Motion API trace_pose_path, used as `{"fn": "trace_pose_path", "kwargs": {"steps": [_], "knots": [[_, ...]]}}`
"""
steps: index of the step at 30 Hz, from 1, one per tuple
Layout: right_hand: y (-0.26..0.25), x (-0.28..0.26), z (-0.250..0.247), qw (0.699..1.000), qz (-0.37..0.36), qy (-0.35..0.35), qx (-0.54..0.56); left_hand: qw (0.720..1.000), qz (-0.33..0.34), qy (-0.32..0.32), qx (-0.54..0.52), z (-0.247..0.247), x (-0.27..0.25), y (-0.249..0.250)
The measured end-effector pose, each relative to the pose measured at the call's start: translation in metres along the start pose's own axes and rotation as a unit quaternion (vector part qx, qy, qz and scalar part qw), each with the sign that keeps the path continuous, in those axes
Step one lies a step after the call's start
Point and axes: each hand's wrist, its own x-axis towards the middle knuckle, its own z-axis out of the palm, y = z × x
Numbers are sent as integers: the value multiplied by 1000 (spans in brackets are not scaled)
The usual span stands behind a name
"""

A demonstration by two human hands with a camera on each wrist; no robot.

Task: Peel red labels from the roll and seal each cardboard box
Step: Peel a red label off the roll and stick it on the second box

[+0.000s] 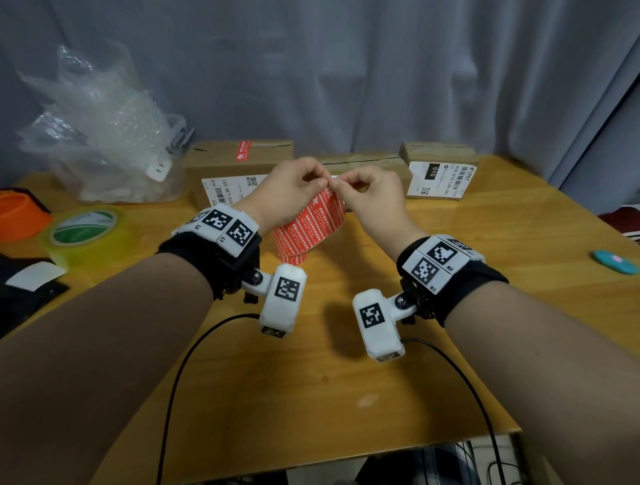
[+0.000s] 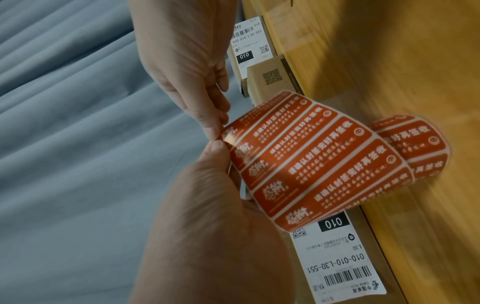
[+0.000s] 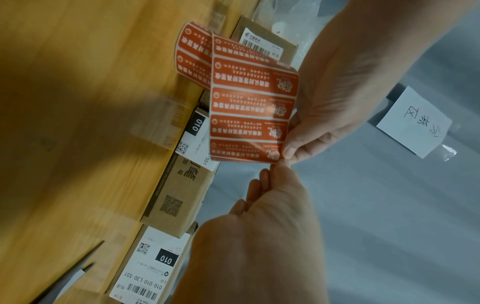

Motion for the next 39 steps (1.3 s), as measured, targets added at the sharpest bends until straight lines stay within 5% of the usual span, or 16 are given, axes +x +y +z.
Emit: {"fn": "trace_pose_path", "kwargs": {"steps": [16,32,39], "knots": [[4,1,-7,993,86,26,83,992,-70,51,92,-1,-2,4],[23,6,-35,968,162,145,130,987,-141,74,13,-11,-6,-15],[17,5,-43,975,88,153,134,993,-74,-63,74,-1,-13,2]]}}
